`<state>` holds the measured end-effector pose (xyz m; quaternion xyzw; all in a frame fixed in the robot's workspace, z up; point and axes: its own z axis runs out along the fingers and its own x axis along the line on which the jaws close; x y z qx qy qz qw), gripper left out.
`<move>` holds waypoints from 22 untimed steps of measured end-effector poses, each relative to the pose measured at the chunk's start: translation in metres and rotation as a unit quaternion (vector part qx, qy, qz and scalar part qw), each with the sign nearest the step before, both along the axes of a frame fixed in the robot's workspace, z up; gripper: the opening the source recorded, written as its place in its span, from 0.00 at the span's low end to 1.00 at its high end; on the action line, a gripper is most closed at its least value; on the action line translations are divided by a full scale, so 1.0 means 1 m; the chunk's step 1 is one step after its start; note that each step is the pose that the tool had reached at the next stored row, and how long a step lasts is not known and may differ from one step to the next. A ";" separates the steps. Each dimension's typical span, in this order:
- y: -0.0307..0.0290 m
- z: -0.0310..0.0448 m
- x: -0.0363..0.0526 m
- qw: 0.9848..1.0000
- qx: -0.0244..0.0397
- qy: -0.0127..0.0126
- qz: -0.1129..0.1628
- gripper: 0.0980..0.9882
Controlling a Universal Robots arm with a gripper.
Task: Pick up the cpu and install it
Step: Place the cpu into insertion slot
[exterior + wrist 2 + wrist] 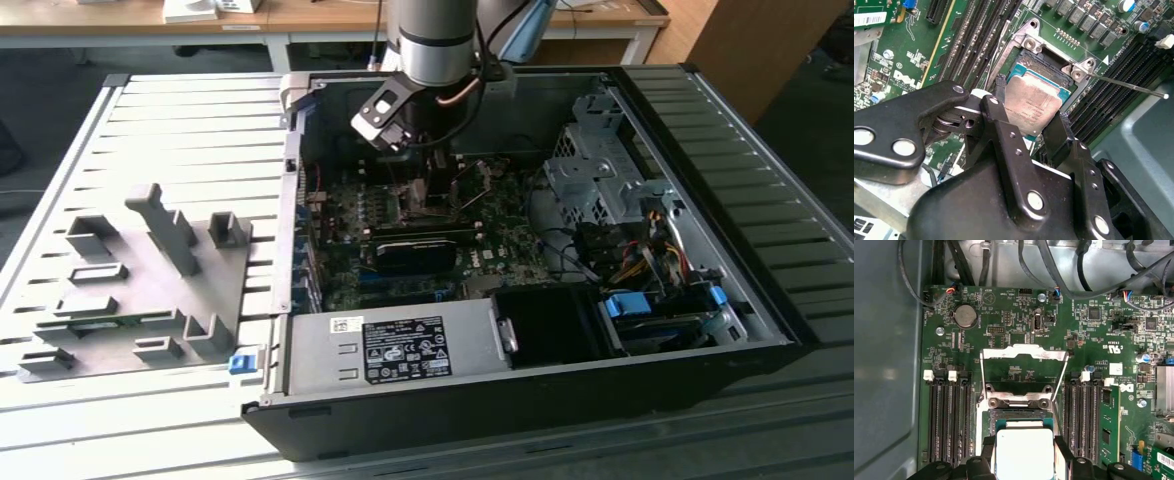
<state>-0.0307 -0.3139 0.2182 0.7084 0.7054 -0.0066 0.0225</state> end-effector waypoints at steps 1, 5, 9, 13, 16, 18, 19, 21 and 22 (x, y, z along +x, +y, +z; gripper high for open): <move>0.0000 -0.0010 0.0000 1.000 0.000 0.000 -0.001 0.50; 0.0004 -0.0062 0.0000 1.000 0.000 0.000 -0.002 0.50; 0.0006 -0.0096 -0.0003 1.000 -0.001 0.000 -0.002 0.50; 0.0006 -0.0126 -0.0005 1.000 -0.001 0.000 -0.002 0.50; 0.0006 -0.0142 -0.0010 1.000 -0.001 0.000 -0.002 0.50; 0.0006 -0.0153 -0.0013 1.000 -0.001 0.000 -0.002 0.50; 0.0006 -0.0159 -0.0015 1.000 -0.001 0.000 -0.002 0.50; 0.0006 -0.0171 -0.0015 1.000 -0.001 0.000 -0.002 0.50; 0.0007 -0.0181 -0.0015 1.000 -0.001 0.000 -0.002 0.50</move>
